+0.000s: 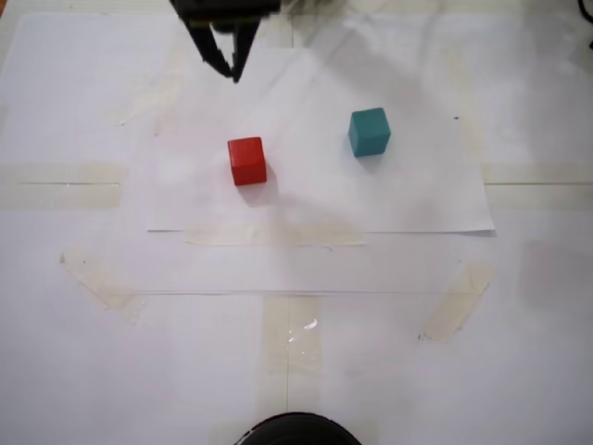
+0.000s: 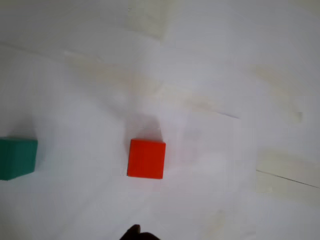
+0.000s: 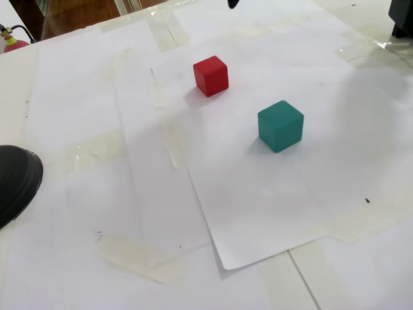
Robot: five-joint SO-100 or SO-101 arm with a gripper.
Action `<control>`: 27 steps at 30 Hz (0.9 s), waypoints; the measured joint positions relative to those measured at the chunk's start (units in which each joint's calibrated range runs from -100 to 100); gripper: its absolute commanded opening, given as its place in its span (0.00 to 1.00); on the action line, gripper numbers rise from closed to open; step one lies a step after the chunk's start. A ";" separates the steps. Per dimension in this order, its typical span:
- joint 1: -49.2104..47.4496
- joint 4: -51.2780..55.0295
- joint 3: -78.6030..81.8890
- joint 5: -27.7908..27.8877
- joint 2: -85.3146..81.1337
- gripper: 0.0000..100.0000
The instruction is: Put the red cube on the top of the blue cube.
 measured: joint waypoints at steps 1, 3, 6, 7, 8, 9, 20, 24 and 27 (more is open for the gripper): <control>-0.22 -0.41 -0.36 -0.15 1.39 0.00; -0.73 -1.22 -0.63 -0.54 3.56 0.02; -1.39 -2.60 -0.63 -0.73 5.29 0.07; -1.68 -2.93 -0.90 -0.73 5.64 0.08; -1.75 -3.17 -1.36 -0.73 6.07 0.09; -1.97 -3.25 -1.81 -0.73 6.51 0.10; -3.22 -2.28 -7.14 -2.25 10.41 0.22; -3.87 -1.38 -8.59 -2.98 11.89 0.27; -4.31 -1.22 -8.86 -3.61 12.58 0.28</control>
